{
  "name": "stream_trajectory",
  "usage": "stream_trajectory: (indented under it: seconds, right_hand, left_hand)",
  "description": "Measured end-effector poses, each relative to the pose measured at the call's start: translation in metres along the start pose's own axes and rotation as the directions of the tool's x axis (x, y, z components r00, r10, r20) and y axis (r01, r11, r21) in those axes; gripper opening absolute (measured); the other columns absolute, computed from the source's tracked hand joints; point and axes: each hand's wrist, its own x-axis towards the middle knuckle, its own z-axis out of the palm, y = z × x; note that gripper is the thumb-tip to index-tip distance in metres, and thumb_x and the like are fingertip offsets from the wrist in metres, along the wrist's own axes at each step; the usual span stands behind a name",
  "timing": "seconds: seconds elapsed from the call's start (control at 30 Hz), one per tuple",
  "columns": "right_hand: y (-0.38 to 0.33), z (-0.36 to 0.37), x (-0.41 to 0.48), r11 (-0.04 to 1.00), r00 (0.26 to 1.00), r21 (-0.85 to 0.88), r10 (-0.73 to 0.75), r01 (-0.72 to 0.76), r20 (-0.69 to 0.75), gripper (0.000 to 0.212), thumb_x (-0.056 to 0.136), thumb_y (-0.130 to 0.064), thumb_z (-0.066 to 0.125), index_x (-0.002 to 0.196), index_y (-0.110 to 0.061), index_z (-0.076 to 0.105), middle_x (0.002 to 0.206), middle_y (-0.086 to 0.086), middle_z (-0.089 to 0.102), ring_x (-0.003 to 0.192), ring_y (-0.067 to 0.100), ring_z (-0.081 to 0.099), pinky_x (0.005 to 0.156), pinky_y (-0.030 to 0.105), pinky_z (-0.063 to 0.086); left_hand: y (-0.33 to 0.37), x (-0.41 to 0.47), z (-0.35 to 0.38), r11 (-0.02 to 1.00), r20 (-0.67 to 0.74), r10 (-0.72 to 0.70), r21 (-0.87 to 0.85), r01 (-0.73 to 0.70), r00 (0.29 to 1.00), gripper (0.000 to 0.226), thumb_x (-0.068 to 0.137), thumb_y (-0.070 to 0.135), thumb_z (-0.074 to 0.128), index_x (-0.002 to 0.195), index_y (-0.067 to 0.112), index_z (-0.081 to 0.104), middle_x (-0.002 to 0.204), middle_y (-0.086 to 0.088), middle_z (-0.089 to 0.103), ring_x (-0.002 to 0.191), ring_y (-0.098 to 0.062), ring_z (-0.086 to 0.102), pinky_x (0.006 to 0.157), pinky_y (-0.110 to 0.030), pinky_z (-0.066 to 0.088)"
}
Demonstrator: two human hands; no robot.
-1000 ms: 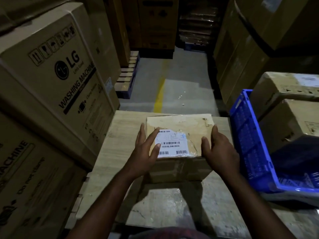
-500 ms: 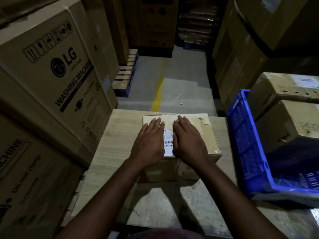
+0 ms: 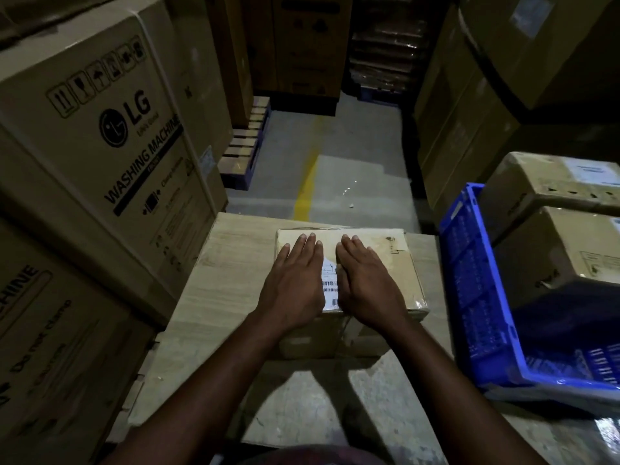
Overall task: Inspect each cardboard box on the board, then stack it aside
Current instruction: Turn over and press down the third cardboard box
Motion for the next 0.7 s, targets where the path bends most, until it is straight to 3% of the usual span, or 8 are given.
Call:
stream_trajectory:
  seconds: [0.1,0.17,0.37,0.6,0.7]
  right_hand:
    - [0.017,-0.009,-0.002,0.999,0.999,-0.027,0.020,-0.021,-0.041,0.053,0.104,-0.025,0.034,0.154,-0.005,0.036,0.163,0.011,0.028,0.153,0.022,0.020,0.125,0.037,0.015]
    - [0.029,-0.011,-0.006,0.997,0.999,-0.074,0.025,-0.028,-0.048,0.052,0.105,-0.022,0.036,0.154,-0.004,0.035,0.164,0.011,0.028,0.154,0.023,0.019,0.125,0.036,0.012]
    - [0.031,-0.006,-0.006,0.995,0.997,-0.100,0.009,-0.017,-0.079,0.055,0.104,-0.027,0.028,0.154,-0.006,0.037,0.164,0.009,0.028,0.154,0.021,0.019,0.121,0.028,0.001]
    - [0.047,-0.026,-0.005,0.999,0.991,0.007,0.053,-0.053,-0.122,0.048,0.101,-0.026,0.040,0.144,-0.006,0.050,0.155,0.014,0.043,0.146,0.028,0.036,0.121,0.038,0.026]
    - [0.066,-0.033,-0.008,0.990,0.982,0.029,0.140,-0.138,-0.125,0.048,0.105,-0.026,0.042,0.150,-0.009,0.043,0.160,0.010,0.037,0.150,0.023,0.029,0.122,0.034,0.023]
  left_hand:
    - [0.015,0.006,0.004,0.997,-0.058,0.044,-0.064,-0.047,0.997,0.058,0.106,0.030,0.022,0.159,0.010,0.010,0.168,-0.006,0.002,0.154,-0.019,-0.004,0.125,-0.036,-0.003]
    - [0.022,0.008,0.009,0.996,-0.060,0.070,-0.056,-0.073,0.996,0.060,0.103,0.031,0.013,0.159,0.008,0.009,0.167,-0.009,0.001,0.154,-0.020,-0.004,0.124,-0.034,-0.005]
    - [0.019,0.010,0.012,0.996,-0.024,0.069,-0.050,-0.070,0.997,0.059,0.107,0.028,0.020,0.159,0.007,0.001,0.167,-0.009,-0.008,0.153,-0.019,-0.010,0.122,-0.031,-0.009]
    - [0.027,0.017,0.010,0.995,-0.032,0.084,-0.059,-0.085,0.996,0.061,0.106,0.031,0.025,0.159,0.009,0.005,0.167,-0.009,-0.003,0.154,-0.021,-0.006,0.125,-0.035,-0.003]
    - [0.045,0.023,0.014,0.987,-0.020,0.149,-0.059,-0.150,0.989,0.064,0.104,0.040,0.020,0.159,0.010,0.007,0.167,-0.008,-0.001,0.154,-0.021,-0.006,0.125,-0.037,-0.002]
